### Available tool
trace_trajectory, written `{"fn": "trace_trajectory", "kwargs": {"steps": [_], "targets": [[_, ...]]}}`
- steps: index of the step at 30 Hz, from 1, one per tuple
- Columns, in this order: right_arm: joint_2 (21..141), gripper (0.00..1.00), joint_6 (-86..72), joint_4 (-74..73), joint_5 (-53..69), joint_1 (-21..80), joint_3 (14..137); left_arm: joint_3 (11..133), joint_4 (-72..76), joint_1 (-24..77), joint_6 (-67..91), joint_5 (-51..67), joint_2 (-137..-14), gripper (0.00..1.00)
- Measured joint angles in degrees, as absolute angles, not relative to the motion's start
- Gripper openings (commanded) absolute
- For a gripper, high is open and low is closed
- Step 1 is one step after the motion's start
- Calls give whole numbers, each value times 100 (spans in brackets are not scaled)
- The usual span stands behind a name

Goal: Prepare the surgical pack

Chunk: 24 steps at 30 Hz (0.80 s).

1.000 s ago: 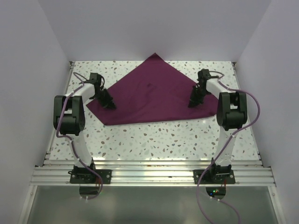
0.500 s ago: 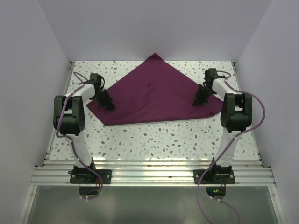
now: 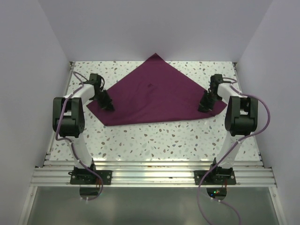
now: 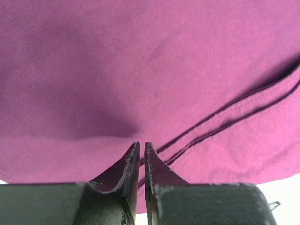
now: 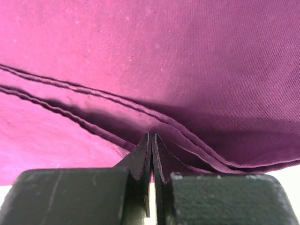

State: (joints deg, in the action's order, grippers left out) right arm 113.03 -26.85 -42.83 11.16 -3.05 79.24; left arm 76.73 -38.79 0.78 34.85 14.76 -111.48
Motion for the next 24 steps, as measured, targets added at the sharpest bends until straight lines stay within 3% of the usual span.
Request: {"fn": "trace_trajectory", "kwargs": {"steps": [13, 15, 19, 20, 24], "targets": [[10945, 0, -2604, -4289, 1114, -303, 7384, 7194, -3992, 78, 3317, 1468, -10722, 13], [10916, 4, -2536, -4294, 1103, -301, 7485, 7203, -3997, 78, 3315, 1470, -10722, 13], [10958, 25, -2456, -4198, 1223, -215, 8044, 7303, -3999, 78, 3315, 1476, -10735, 13], [11002, 37, -2432, -4145, 1262, -130, 8289, 7345, -3990, 78, 3315, 1483, -10735, 14], [11437, 56, -2281, -3903, 1299, 508, 9419, 7404, -3885, 78, 3308, 1555, -10735, 20]]}}
